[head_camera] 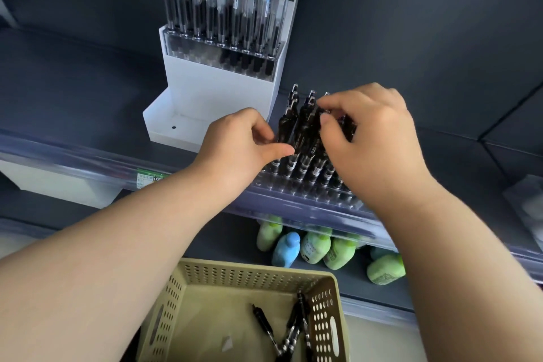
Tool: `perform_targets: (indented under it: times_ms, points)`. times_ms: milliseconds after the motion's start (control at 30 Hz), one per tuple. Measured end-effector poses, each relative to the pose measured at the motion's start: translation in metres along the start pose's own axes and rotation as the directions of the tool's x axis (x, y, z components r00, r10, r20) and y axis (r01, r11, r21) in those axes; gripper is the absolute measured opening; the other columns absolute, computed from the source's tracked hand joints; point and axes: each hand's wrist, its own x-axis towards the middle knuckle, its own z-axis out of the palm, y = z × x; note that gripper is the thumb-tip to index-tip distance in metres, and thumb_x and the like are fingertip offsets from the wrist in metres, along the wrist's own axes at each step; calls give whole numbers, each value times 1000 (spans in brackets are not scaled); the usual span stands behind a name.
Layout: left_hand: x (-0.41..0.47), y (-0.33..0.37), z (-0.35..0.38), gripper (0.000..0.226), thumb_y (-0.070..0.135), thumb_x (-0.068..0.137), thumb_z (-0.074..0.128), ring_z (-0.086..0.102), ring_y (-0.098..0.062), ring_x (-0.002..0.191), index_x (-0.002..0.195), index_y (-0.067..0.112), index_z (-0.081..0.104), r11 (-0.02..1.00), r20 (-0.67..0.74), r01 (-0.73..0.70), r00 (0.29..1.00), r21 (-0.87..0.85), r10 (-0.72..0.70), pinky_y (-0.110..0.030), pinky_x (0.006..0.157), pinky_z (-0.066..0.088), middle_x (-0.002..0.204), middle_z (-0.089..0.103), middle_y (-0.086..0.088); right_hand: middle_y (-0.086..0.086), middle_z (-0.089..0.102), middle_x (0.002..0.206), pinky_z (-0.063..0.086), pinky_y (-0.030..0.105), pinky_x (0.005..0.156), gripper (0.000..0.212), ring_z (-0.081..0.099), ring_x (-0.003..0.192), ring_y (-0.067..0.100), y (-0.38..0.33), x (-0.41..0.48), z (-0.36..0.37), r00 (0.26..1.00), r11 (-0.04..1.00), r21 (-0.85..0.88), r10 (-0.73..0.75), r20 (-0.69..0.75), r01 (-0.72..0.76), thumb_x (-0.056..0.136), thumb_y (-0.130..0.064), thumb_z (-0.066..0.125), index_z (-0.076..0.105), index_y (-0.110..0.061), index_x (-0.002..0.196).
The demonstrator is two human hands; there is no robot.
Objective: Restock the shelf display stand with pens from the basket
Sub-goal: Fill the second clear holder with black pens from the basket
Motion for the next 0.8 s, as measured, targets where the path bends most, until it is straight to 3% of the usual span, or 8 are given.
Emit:
perform_targets:
  times_ms: [133,300,400,500,633,733,800]
  points:
    - [-11,3,-8,27,38,71,78,54,-1,72,80,20,60,998,20,-30,999,59,29,-6,60,38,76,59,12,6,63,92,46,38,78,26,54,87,32,6,-35,5,998,995,-78,-70,-6,69,81,-17,56,71,-13,102]
    - [-30,5,-12,19,34,79,72,56,-8,74,83,21,60,975,139,-114,986,191,88,-19,66,45,78,59,10,8,63,92,49,42,75,28,56,88,33,15,-78,10,999,997,-70,-23,33,25,79,-14,57,69,-11,103]
    - [-48,1,-5,13,32,82,69,59,-13,80,83,23,60,940,320,-114,947,322,5,-28,73,48,83,62,8,7,63,100,47,42,85,28,52,98,31,22,-108,23,958,990,-119,104,267,-74,84,-14,58,67,-13,111]
    - [-73,-12,16,8,24,86,65,60,-16,91,92,19,65,910,479,-92,869,405,-126,-31,85,49,95,64,3,4,56,117,39,32,95,33,44,113,25,28,-142,38,730,950,-241,306,611,-197,91,-23,48,58,-20,122]
    - [-111,-40,61,16,22,86,61,61,-19,98,99,20,69,880,638,-98,727,464,-256,-22,80,45,104,66,2,8,58,118,46,31,90,27,54,111,27,20,-183,61,387,874,-337,463,797,-350,87,-19,49,61,-16,112]
    - [-130,-69,92,20,15,87,58,61,-24,100,104,15,69,839,680,-63,620,541,-391,-23,80,44,109,66,-5,7,57,125,46,32,95,33,55,114,26,18,-199,78,259,846,-362,479,839,-391,88,-17,51,59,-16,120]
    - [-136,-87,106,21,11,86,55,62,-27,98,103,12,68,823,644,42,600,566,-474,-27,83,47,108,67,-9,6,56,127,45,31,96,34,53,117,25,20,-205,88,203,811,-384,507,838,-441,90,-17,51,57,-16,123]
